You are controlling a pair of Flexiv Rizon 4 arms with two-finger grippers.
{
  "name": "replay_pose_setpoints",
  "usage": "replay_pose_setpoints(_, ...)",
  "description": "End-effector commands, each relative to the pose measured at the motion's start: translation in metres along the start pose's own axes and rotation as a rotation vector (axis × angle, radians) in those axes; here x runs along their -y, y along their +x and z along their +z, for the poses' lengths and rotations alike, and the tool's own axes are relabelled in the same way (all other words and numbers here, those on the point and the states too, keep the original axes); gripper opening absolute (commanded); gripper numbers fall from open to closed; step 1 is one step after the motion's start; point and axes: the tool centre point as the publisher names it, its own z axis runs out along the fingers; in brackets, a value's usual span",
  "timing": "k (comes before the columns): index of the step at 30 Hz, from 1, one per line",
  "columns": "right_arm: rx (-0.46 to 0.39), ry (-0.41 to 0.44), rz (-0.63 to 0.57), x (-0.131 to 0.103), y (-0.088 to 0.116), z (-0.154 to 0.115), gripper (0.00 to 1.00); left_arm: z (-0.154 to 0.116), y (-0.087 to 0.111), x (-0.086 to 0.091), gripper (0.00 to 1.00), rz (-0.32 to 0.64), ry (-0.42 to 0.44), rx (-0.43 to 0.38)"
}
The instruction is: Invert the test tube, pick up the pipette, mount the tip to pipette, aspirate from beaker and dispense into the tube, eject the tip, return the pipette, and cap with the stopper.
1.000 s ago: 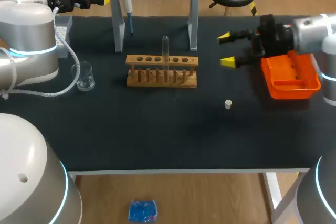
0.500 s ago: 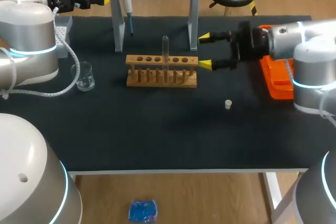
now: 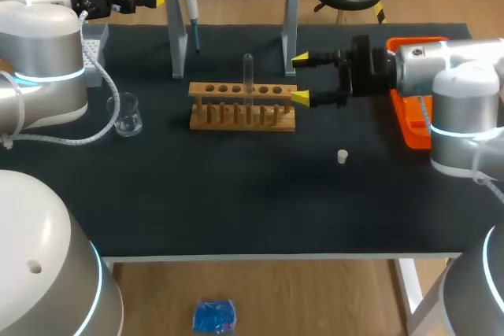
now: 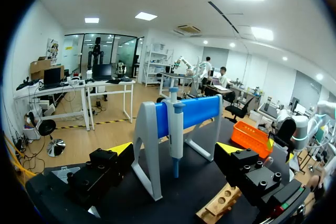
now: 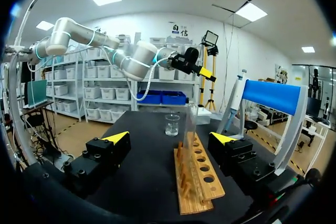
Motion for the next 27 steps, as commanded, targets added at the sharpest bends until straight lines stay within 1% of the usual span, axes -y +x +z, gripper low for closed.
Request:
replay_pose_setpoints(1,0.0,0.0,0.0,0.0,0.0,0.0,1.0,0.0,0.0,0.0,1.0,0.0,0.0,0.0)
replay_pose_setpoints(6,0.0,0.0,0.0,0.0,0.0,0.0,1.0,0.0,0.0,0.0,1.0,0.0,0.0,0.0)
replay_pose_setpoints(7,0.0,0.0,0.0,0.0,0.0,0.0,1.0,-0.002,0.005,-0.002,1.0,-0.017,-0.006,-0.01)
replay_pose_setpoints(9,0.0,0.0,0.0,0.0,0.0,0.0,1.0,-0.009,0.033,-0.008,1.0,0.041,-0.019,-0.025)
replay_pose_setpoints(11,0.0,0.0,0.0,0.0,0.0,0.0,1.0,-0.016,0.068,-0.02,1.0,0.069,-0.029,-0.044)
replay_pose_setpoints(13,0.0,0.0,0.0,0.0,0.0,0.0,1.0,-0.024,0.101,-0.035,1.0,0.067,-0.016,-0.062)
replay_pose_setpoints(15,0.0,0.0,0.0,0.0,0.0,0.0,1.0,-0.029,0.132,-0.051,1.0,0.069,-0.021,-0.072)
replay_pose_setpoints(17,0.0,0.0,0.0,0.0,0.0,0.0,1.0,-0.031,0.153,-0.063,1.0,0.082,-0.037,-0.071)
replay_pose_setpoints(18,0.0,0.0,0.0,0.0,0.0,0.0,1.0,-0.034,0.167,-0.069,1.0,0.077,-0.024,-0.063)
replay_pose_setpoints(21,0.0,0.0,0.0,0.0,0.0,0.0,1.0,-0.038,0.189,-0.082,1.0,0.076,-0.008,-0.033)
replay_pose_setpoints(24,0.0,0.0,0.0,0.0,0.0,0.0,1.0,-0.04,0.201,-0.093,1.0,0.056,0.028,-0.047)
replay_pose_setpoints(27,0.0,0.0,0.0,0.0,0.0,0.0,1.0,-0.039,0.211,-0.103,1.0,0.108,0.01,-0.062)
